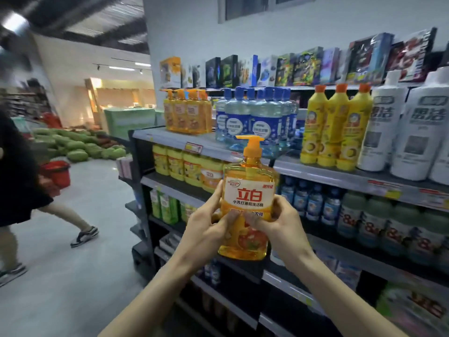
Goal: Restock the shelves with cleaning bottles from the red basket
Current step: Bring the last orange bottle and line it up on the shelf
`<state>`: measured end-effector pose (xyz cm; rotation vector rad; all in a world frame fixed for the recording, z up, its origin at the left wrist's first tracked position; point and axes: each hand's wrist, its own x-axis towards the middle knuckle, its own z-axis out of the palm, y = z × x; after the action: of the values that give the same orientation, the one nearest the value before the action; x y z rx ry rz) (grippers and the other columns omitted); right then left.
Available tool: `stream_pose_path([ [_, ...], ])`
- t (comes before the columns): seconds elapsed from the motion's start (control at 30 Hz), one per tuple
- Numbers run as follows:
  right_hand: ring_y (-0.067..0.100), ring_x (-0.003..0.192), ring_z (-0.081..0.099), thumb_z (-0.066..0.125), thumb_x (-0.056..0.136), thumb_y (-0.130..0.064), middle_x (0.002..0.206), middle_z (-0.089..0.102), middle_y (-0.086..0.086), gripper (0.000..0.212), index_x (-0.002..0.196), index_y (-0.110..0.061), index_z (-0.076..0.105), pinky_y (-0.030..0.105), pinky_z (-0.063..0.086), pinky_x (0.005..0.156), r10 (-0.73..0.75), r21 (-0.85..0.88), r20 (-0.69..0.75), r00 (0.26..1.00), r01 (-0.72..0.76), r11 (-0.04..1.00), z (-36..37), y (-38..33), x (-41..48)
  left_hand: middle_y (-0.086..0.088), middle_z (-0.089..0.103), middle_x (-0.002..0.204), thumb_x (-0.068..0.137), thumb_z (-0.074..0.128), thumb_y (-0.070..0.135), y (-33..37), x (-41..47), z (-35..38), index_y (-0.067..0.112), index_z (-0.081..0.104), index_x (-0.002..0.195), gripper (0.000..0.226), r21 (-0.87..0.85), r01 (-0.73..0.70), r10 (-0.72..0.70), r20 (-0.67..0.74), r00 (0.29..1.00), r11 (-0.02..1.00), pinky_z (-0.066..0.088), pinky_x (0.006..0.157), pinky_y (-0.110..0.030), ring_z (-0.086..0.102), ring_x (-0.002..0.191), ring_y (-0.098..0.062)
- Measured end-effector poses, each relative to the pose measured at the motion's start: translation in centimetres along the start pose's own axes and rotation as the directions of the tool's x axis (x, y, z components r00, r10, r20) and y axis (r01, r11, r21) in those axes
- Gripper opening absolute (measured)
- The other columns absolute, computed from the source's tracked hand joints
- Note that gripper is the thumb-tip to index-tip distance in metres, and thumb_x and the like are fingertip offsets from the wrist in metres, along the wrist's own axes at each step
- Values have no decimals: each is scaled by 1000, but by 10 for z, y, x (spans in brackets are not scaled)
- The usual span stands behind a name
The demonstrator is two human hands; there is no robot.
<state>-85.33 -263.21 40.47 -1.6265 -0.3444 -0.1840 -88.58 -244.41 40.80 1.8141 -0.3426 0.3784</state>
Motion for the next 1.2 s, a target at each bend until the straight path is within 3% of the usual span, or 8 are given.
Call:
stream_pose_path([
  [0.07, 7, 103, 76, 90, 67, -45, 115, 78, -7, 72, 129, -22, 61, 37, 66, 85, -3, 0, 13, 1000, 3, 1000, 20, -1, 18, 7, 76, 127, 102, 65, 37, -5, 11, -21, 37, 22, 168, 78, 12, 5, -5, -10, 1000, 1000, 62, 96, -54, 74, 115, -30],
  [0.17, 5, 102, 75, 91, 65, -49, 114, 78, -10, 74, 128, -25, 62, 40, 66, 86, -21, -5, 37, 999, 21, 1000, 54, 1, 55, 10, 74, 132, 103, 66, 37, -21, 36, -56, 34, 22, 168, 79, 6, 8, -8, -35, 999, 1000, 63, 95, -49, 74, 116, -22],
  [0.4, 5, 101, 75, 91, 74, -42, 112, 78, -11, 65, 128, -26, 61, 29, 65, 77, -92, -4, 112, 989, 93, 996, 115, 16, 152, 21, 70, 135, 100, 63, 35, -64, 105, -113, 33, 22, 168, 79, 37, 6, -2, -119, 993, 999, 62, 93, -30, 70, 117, 1],
  [0.47, 2, 99, 75, 90, 75, -36, 108, 78, -13, 58, 125, -26, 62, 23, 63, 71, -107, 26, 143, 984, 104, 994, 130, 20, 181, 20, 69, 136, 99, 63, 39, -75, 129, -127, 34, 23, 167, 79, 54, 2, 6, -147, 989, 999, 61, 99, -35, 68, 120, 0],
  [0.63, 0, 101, 74, 89, 67, -52, 113, 77, -13, 71, 128, -29, 61, 29, 65, 81, -173, 26, 170, 970, 171, 985, 162, 22, 263, 18, 67, 140, 103, 59, 47, -94, 194, -161, 46, 30, 163, 67, 116, -37, 60, -199, 978, 993, 56, 109, -44, 64, 130, -8],
  [0.73, -8, 99, 71, 91, 74, -40, 111, 75, -16, 64, 129, -28, 59, 19, 62, 78, -240, 54, 183, 953, 234, 971, 181, 19, 311, 18, 65, 142, 104, 53, 51, -104, 235, -183, 57, 29, 159, 61, 208, -75, 117, -196, 974, 975, 56, 109, -46, 63, 132, -9],
  [1.03, 9, 106, 74, 93, 79, -26, 121, 73, -11, 72, 138, -26, 52, 36, 66, 80, -364, 133, 125, 923, 348, 928, 252, 18, 427, 5, 53, 140, 102, 49, 62, -146, 346, -265, 65, 19, 157, 63, 356, -118, 197, -194, 961, 927, 50, 109, -59, 55, 136, -26],
  [1.2, 2, 105, 72, 93, 78, -23, 119, 71, -14, 74, 139, -23, 51, 21, 62, 74, -414, 106, 98, 905, 404, 908, 298, 25, 482, 6, 56, 150, 101, 50, 60, -182, 395, -311, 73, 20, 152, 60, 304, -191, 256, -189, 948, 933, 53, 107, -58, 60, 135, -20],
])
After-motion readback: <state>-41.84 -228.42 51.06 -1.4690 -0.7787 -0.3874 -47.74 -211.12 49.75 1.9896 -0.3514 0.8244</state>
